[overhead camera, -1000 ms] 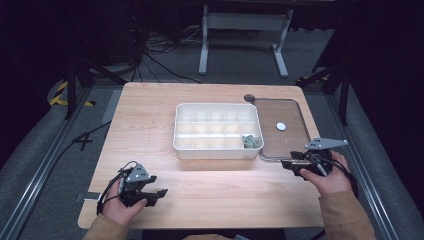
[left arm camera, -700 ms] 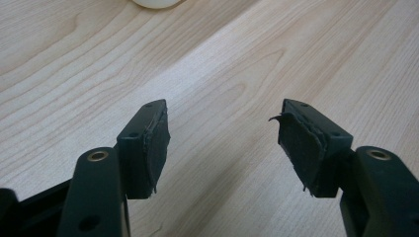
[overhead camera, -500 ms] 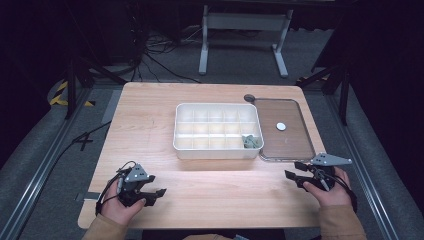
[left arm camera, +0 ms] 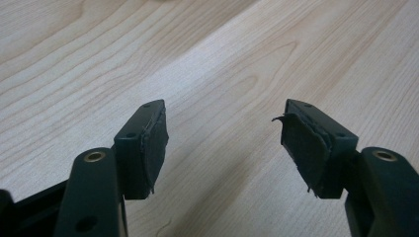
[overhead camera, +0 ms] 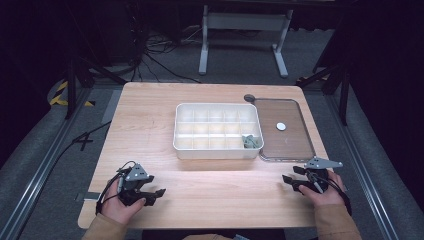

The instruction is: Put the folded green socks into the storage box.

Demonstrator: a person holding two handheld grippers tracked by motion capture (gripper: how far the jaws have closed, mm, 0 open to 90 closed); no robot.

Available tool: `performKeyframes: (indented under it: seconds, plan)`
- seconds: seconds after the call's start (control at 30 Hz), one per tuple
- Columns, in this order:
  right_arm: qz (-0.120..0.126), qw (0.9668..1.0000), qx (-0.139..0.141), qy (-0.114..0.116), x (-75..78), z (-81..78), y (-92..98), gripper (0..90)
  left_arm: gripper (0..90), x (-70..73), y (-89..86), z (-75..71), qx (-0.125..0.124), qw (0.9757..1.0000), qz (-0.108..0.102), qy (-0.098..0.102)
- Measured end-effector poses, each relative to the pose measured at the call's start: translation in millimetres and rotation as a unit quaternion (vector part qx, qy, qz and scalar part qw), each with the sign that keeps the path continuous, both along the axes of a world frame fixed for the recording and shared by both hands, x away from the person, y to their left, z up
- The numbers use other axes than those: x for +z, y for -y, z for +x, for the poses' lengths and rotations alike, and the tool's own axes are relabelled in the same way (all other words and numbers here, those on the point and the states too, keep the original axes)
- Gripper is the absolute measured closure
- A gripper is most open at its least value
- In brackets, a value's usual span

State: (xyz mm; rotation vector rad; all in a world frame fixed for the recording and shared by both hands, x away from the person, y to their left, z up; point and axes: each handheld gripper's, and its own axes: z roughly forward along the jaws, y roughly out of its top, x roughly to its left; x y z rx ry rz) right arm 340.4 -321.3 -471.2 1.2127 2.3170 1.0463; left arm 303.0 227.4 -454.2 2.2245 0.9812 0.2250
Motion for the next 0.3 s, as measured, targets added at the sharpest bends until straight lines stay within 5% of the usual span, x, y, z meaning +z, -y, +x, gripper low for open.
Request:
performKeyframes:
  seconds: [0.3]
  plan:
    - [0.013,0.9999,0.0,-0.01,-7.1,1.8,-0.7,34.2,32.6,-3.9,-1.3,1.2,0.004,1.0,-0.005,0.008]
